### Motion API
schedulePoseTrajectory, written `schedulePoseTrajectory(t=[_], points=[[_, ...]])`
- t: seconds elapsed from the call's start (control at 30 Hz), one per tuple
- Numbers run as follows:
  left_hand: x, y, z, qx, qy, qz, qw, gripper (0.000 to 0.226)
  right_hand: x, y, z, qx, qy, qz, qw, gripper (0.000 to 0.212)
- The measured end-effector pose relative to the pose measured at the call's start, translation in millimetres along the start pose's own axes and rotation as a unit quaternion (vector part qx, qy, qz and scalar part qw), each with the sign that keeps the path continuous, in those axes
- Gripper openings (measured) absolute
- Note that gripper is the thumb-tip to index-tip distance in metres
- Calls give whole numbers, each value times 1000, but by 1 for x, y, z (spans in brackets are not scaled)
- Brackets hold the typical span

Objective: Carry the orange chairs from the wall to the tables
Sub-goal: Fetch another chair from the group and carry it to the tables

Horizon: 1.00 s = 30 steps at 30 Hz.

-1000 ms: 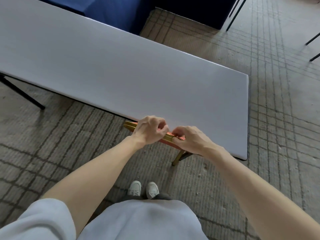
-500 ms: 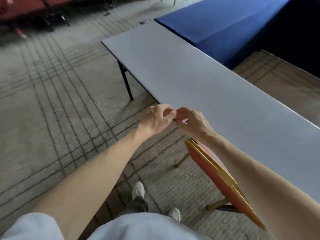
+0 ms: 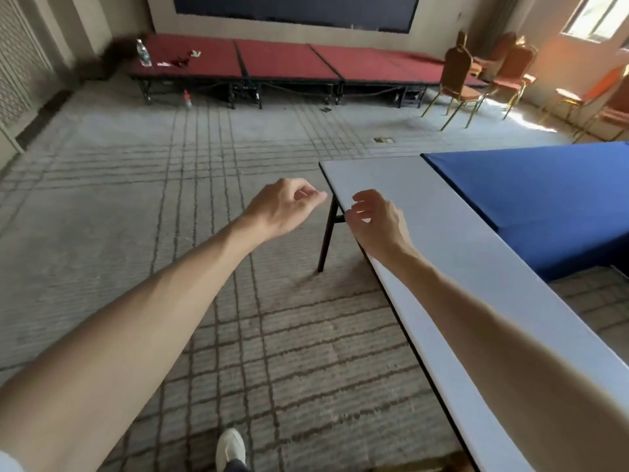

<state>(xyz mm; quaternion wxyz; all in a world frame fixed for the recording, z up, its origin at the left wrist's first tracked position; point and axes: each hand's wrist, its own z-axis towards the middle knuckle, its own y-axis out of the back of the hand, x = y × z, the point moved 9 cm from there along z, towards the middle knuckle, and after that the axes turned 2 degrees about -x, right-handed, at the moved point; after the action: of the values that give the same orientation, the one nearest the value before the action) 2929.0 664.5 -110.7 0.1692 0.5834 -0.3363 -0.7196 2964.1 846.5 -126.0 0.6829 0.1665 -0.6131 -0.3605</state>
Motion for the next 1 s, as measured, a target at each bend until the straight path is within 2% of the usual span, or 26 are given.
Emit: schedulePoseTrajectory(t=[0.2,0.33,0.5,0.77,1.0], points=[[13,84,131,9,-50,8,999,41,54,-14,134,-60,-20,1,998,38],[7,107,212,22,-85,-1,996,38,65,-18,206,-85,-27,-16,996,37],[15,117,330,9,-120,-57,991,36,57,-12,298,-128,-24,-39,991,35],[17,96,553,71,-152,-4,986,39,18,-14,508,-169,-33,-15,985,36],[33,125,731,79,-153,36,984,39,14,-36,703,-164,-46,-41,984,36]])
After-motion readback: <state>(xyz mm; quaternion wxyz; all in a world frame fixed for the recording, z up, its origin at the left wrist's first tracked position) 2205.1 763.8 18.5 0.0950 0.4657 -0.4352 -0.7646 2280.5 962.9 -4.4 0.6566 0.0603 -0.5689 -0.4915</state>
